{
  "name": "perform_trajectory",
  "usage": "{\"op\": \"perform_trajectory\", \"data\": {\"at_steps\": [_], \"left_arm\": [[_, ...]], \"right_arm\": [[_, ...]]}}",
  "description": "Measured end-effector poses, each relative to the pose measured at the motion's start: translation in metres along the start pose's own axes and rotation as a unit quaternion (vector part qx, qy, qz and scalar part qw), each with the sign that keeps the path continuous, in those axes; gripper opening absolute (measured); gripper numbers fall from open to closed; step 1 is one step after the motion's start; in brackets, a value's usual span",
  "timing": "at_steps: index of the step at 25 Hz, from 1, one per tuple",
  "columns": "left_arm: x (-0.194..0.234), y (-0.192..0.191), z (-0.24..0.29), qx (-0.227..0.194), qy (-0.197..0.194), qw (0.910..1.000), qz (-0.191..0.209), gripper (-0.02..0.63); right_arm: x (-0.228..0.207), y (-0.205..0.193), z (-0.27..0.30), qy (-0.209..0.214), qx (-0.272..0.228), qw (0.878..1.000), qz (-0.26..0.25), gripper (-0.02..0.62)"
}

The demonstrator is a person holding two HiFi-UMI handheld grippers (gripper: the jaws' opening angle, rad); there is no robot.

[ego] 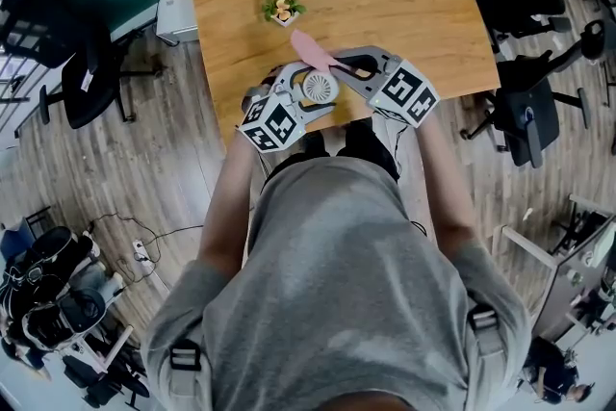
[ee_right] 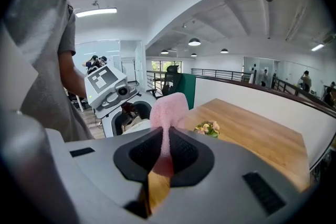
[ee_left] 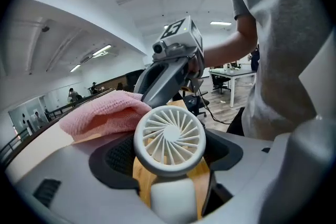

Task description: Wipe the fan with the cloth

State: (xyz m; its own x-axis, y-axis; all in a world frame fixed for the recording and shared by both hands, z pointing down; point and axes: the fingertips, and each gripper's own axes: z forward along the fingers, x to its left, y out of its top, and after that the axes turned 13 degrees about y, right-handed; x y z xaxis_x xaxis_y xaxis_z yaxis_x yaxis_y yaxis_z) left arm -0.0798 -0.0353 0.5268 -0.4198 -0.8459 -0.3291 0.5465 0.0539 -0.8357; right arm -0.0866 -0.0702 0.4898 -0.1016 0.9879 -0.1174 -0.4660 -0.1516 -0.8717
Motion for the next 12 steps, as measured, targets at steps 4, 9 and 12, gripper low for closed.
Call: {"op": "perform_trajectory", "data": {"at_steps": [4, 9, 12], "left_arm": [[0.004, -0.01, 0.007, 0.027, 0.019, 0.999, 0.028, 0.39], [0.01, -0.02, 0.015, 0.059, 0.053, 0.9943, 0.072, 0.39], [0.012, -0.023, 0.016, 0.069, 0.061, 0.9913, 0.094, 0.39]], "right_arm": [[0.002, 0.002, 0.007, 0.019, 0.04, 0.999, -0.01, 0.038], [0.002, 0.007, 0.014, 0.032, 0.048, 0.998, 0.029, 0.038], [0.003, 0.011, 0.019, 0.036, 0.063, 0.997, 0.039, 0.038]]}}
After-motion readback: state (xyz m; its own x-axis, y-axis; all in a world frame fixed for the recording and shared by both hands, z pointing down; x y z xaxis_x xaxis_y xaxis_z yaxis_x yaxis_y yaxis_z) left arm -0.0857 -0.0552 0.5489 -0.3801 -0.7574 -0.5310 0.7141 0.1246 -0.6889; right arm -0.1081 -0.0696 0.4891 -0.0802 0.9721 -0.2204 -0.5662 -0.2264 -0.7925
